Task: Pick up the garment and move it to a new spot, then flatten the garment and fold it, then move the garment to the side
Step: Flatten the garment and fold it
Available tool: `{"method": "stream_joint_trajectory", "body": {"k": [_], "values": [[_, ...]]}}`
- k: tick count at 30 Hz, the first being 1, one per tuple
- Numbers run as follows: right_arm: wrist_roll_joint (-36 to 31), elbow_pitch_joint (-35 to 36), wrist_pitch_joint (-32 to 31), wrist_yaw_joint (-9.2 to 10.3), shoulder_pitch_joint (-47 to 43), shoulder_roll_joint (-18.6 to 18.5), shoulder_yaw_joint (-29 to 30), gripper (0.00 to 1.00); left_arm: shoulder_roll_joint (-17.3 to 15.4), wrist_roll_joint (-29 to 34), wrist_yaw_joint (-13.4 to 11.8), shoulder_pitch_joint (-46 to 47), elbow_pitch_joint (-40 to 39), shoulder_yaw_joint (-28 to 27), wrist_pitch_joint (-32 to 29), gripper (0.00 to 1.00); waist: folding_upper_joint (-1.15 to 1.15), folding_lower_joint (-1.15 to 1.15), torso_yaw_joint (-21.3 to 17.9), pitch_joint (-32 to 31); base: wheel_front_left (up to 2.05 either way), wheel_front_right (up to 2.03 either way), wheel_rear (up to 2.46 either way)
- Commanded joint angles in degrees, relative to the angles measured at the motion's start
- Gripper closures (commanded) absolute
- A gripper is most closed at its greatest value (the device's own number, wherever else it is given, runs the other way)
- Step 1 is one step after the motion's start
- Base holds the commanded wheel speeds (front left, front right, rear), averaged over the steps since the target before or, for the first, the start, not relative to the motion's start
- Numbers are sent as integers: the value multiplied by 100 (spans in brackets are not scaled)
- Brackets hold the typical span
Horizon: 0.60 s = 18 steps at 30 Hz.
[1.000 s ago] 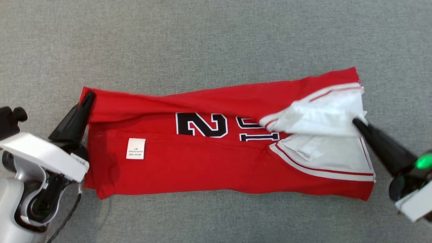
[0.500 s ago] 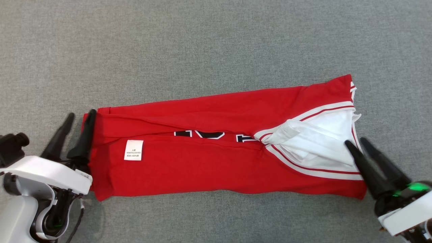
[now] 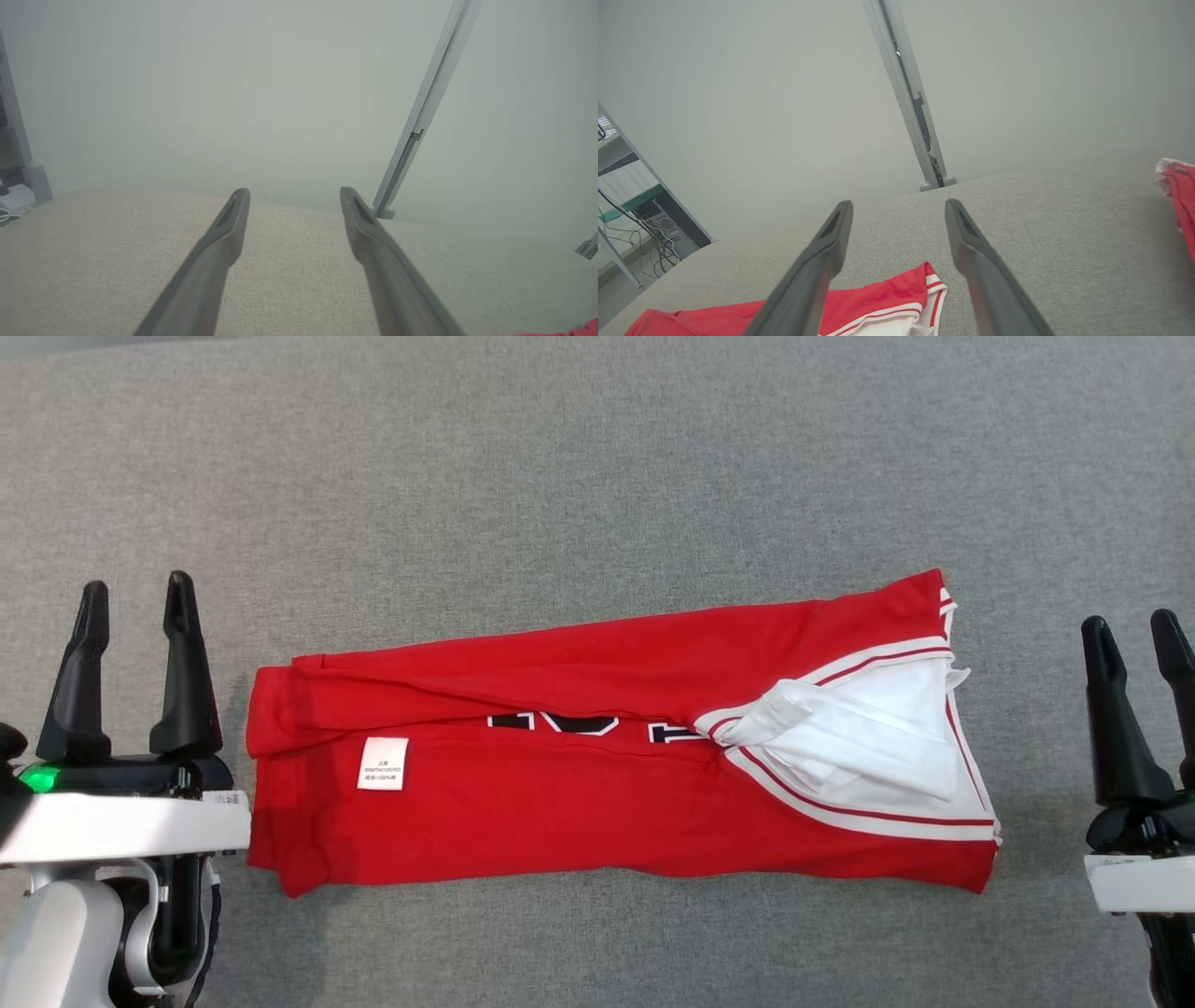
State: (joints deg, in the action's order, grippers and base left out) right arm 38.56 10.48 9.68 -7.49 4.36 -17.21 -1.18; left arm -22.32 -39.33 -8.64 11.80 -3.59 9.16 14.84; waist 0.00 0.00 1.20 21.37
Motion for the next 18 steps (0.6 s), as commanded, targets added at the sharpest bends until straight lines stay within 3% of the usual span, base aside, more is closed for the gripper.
{"method": "stream_joint_trajectory", "body": {"k": [1,8,18], "values": [[-111,-37,-7,0,61,19,16,0,44,125,-13,-79,-62,-71,20,0,0,0,23,-60,0,0,0],[-825,-290,-110,0,126,301,117,0,283,993,-41,-431,-258,-141,24,0,0,0,160,-255,0,0,0],[-1811,-689,-127,0,-7,439,387,0,426,1493,-1,-631,78,55,25,0,0,0,305,-370,0,0,0]]}}
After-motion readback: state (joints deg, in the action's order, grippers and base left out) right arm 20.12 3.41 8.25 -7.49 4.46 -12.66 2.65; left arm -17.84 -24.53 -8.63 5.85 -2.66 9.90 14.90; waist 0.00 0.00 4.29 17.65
